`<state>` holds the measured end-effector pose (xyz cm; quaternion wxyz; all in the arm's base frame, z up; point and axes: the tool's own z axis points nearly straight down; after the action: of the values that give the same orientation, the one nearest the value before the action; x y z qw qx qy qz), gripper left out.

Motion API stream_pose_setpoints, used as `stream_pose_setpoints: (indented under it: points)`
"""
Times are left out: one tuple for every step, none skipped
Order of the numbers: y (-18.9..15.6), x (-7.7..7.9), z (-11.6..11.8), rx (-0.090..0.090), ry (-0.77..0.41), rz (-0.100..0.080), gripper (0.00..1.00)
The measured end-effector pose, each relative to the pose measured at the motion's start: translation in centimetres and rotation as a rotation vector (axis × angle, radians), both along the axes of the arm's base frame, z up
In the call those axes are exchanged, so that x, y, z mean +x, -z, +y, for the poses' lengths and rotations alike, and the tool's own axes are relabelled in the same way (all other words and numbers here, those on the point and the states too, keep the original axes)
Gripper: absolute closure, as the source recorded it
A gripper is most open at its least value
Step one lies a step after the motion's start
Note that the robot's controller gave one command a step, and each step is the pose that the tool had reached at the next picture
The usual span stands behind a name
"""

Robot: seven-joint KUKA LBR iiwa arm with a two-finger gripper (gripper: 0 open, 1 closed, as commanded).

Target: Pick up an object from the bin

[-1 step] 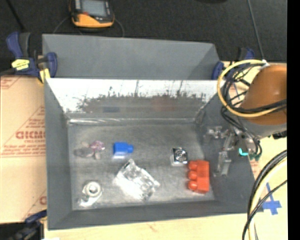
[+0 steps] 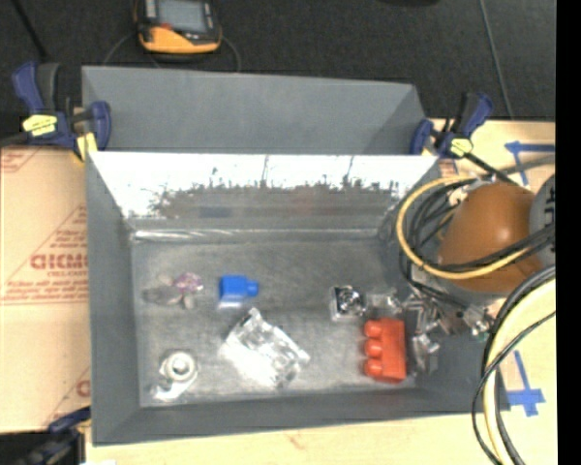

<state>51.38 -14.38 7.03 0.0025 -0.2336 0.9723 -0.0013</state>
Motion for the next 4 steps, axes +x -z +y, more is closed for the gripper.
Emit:
stream_pose_setpoints:
  points:
    - [-3.1, -1.1, 2.3, 0.0, -0.328, -0.001, 0.0]
    - [-3.6, 0.4, 4.2, -0.001, -0.63, 0.0, 0.0]
    - [0.1, 0.0, 3.7, 0.002, -0.968, 0.006, 0.0]
    - [0.0, 0.0, 3.7, 0.004, -0.964, 0.005, 0.0]
